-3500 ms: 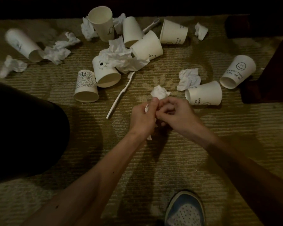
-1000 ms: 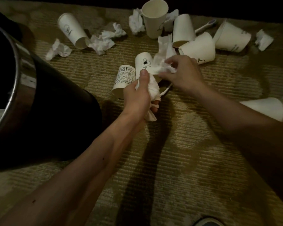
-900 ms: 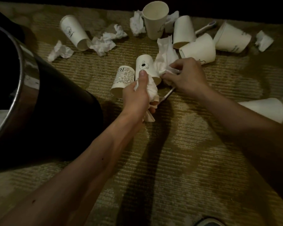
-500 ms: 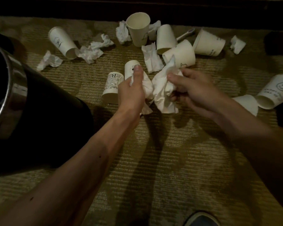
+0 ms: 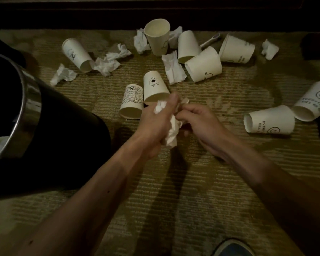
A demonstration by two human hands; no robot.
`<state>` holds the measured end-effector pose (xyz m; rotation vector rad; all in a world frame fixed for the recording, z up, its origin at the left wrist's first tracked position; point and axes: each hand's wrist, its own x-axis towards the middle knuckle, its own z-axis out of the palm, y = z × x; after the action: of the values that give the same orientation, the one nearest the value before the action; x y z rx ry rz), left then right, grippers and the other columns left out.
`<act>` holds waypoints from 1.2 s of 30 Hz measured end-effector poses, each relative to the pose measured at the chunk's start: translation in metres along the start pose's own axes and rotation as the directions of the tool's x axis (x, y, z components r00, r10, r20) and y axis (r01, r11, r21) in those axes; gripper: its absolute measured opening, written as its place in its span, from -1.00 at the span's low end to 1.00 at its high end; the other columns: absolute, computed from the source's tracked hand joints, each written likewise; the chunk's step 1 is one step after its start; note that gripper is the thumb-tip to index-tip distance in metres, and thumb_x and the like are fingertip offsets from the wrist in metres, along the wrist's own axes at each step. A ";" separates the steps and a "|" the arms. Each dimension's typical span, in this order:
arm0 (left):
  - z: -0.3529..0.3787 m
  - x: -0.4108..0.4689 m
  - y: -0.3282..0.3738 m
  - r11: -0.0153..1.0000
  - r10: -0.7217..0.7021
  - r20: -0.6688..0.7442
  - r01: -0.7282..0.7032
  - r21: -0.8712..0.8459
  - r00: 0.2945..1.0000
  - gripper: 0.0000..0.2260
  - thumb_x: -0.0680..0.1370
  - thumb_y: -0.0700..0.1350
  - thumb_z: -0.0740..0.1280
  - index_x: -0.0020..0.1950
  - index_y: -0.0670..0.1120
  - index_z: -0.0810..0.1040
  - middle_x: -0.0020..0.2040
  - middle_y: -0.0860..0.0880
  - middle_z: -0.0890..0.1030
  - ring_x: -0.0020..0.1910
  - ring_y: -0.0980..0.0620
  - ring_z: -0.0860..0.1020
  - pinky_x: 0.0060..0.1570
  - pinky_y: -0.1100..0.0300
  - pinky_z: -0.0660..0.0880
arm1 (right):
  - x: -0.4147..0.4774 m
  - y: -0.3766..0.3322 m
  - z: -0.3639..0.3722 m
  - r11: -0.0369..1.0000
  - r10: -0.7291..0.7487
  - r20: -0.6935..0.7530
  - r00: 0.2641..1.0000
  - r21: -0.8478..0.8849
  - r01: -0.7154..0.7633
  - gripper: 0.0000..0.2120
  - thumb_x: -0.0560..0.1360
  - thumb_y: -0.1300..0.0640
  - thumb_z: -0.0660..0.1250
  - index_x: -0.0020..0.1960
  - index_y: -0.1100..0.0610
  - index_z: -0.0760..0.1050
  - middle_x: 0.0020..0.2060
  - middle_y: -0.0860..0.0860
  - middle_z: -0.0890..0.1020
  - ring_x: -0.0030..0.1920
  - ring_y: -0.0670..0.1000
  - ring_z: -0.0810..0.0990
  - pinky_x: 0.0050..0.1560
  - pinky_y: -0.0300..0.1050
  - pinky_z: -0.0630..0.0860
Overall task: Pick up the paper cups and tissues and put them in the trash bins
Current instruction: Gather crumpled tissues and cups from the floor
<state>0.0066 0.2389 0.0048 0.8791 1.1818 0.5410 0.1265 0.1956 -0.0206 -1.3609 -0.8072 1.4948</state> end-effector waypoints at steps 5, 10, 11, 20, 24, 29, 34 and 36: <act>-0.031 -0.001 -0.016 0.988 -0.067 -0.070 0.076 0.138 0.995 -0.78 0.59 -0.06 0.35 0.04 -0.22 0.60 -0.25 -0.22 0.66 -0.41 -0.01 0.61 -0.49 0.21 0.50 | 0.018 0.021 0.010 0.936 0.167 -0.141 0.976 -0.288 -0.202 -0.71 0.55 0.04 0.24 -0.25 0.09 0.62 -0.30 0.03 0.69 -0.28 -0.02 0.61 -0.26 -0.10 0.48; -0.047 0.003 -0.020 0.982 -0.083 -0.169 0.109 0.155 0.982 -0.88 0.56 -0.13 0.40 0.00 -0.18 0.62 -0.30 -0.13 0.62 -0.51 0.11 0.54 -0.57 0.28 0.40 | 0.045 0.034 0.018 0.794 0.192 -0.364 0.911 -0.488 -0.362 -0.57 0.55 -0.15 0.27 -0.28 0.16 0.59 -0.41 0.09 0.65 -0.45 0.04 0.59 -0.30 -0.02 0.53; -0.048 0.003 -0.020 0.984 -0.072 -0.166 0.097 0.148 0.983 -0.92 0.55 -0.17 0.40 0.00 -0.15 0.64 -0.28 -0.11 0.65 -0.48 0.12 0.57 -0.55 0.28 0.43 | 0.049 0.034 0.019 0.760 0.189 -0.376 0.907 -0.529 -0.377 -0.55 0.54 -0.18 0.28 -0.27 0.17 0.60 -0.40 0.10 0.65 -0.41 0.07 0.62 -0.24 0.02 0.58; -0.056 0.006 -0.026 0.980 -0.064 -0.193 0.099 0.174 0.979 -0.94 0.54 -0.12 0.43 -0.09 -0.09 0.65 -0.35 0.01 0.63 -0.45 0.15 0.57 -0.56 0.32 0.41 | 0.063 0.039 0.029 0.639 0.162 -0.480 0.862 -0.615 -0.462 -0.69 0.55 -0.04 0.27 -0.06 0.20 0.60 -0.23 0.10 0.67 -0.23 0.12 0.66 -0.18 -0.02 0.61; -0.043 0.014 -0.028 0.965 -0.062 -0.197 0.110 0.239 0.978 -0.74 0.52 0.11 0.42 -0.19 -0.06 0.58 -0.40 0.02 0.56 -0.45 0.08 0.50 -0.54 0.27 0.37 | 0.039 0.036 0.015 0.674 0.078 -0.433 0.898 -0.641 -0.367 -0.68 0.62 0.00 0.10 0.07 0.18 0.53 -0.08 0.13 0.63 -0.12 0.13 0.60 -0.18 -0.08 0.45; 0.001 0.022 -0.029 0.945 -0.010 -0.132 0.053 0.323 0.991 -0.54 0.51 0.29 0.32 -0.39 -0.05 0.55 -0.35 -0.04 0.64 -0.25 -0.06 0.61 -0.12 0.00 0.55 | -0.010 0.020 -0.034 0.778 -0.113 -0.498 0.860 -0.582 -0.235 -0.72 0.67 0.00 -0.01 0.27 0.06 0.36 -0.07 0.00 0.54 -0.19 -0.07 0.51 -0.31 -0.14 0.32; 0.060 0.024 -0.036 0.896 -0.037 0.020 0.024 0.443 0.999 -0.41 0.50 0.40 0.20 -0.27 -0.09 0.64 -0.40 0.03 0.65 -0.40 0.13 0.62 -0.35 0.20 0.47 | -0.053 0.016 -0.101 0.810 -0.284 -0.684 0.672 -0.547 -0.214 -0.88 0.60 -0.09 0.17 -0.05 -0.07 0.35 -0.31 -0.16 0.43 -0.32 -0.33 0.46 -0.42 -0.34 0.27; 0.082 0.027 -0.043 0.881 -0.004 0.061 -0.025 0.473 0.998 -0.43 0.49 0.39 0.22 -0.16 -0.11 0.68 -0.38 0.07 0.66 -0.44 0.21 0.59 -0.45 0.27 0.47 | -0.064 0.023 -0.126 0.836 -0.270 -0.747 0.607 -0.495 -0.237 -0.87 0.57 -0.08 0.25 0.01 -0.05 0.37 -0.26 -0.19 0.45 -0.29 -0.29 0.49 -0.38 -0.37 0.36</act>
<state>0.0899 0.2106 -0.0353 1.3112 1.2772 0.2276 0.2424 0.1139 -0.0396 -2.2130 -0.6436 0.4398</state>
